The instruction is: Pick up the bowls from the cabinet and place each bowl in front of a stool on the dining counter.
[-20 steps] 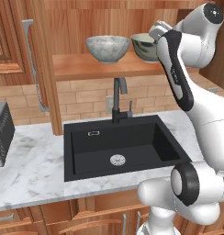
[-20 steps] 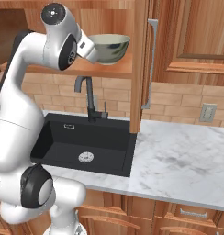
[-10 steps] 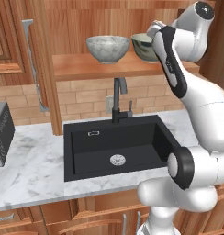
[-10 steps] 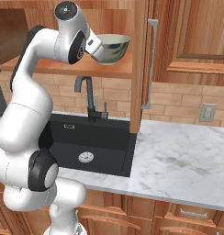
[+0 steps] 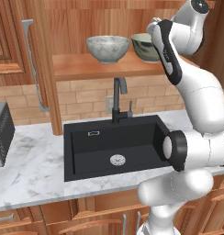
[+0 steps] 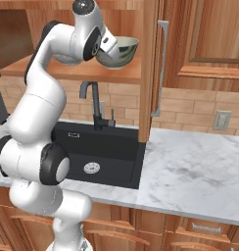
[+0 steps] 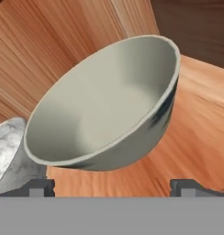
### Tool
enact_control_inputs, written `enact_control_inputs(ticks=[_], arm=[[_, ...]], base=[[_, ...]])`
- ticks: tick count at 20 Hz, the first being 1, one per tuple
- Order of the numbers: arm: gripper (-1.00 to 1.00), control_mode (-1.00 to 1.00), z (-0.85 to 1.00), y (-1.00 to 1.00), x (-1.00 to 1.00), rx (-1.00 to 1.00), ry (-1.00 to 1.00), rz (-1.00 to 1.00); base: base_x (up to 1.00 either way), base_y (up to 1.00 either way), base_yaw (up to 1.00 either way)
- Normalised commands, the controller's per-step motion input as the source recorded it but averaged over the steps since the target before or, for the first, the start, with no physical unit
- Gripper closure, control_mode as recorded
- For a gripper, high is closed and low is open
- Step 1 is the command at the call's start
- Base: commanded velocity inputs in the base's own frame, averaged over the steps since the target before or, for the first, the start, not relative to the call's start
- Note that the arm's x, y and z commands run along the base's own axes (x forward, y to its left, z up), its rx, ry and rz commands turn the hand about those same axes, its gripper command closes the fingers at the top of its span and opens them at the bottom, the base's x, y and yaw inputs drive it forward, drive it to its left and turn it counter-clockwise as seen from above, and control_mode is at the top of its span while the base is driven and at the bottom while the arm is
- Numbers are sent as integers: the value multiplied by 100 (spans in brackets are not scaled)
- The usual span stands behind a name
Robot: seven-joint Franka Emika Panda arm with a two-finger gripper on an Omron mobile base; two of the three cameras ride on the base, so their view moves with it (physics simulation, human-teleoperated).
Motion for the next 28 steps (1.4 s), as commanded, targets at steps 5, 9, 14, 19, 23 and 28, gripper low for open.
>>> enact_control_inputs(ticks=[5, 9, 14, 19, 23, 28], arm=[[-100, -100, 0, -11, 35, 0, 0, 0], [-100, -100, 0, -10, 41, 0, 2, 0], [-100, -100, -3, -1, 43, 0, 2, 0], [-100, -100, -12, 0, 34, 0, 1, 0], [-100, -100, -28, 0, 12, 0, 0, -2], [-100, -100, -46, 0, 2, 0, 0, -4]], base=[[0, 0, 0], [0, 0, 0], [0, 0, 0], [0, 0, 0], [0, 0, 0], [0, 0, 0]])
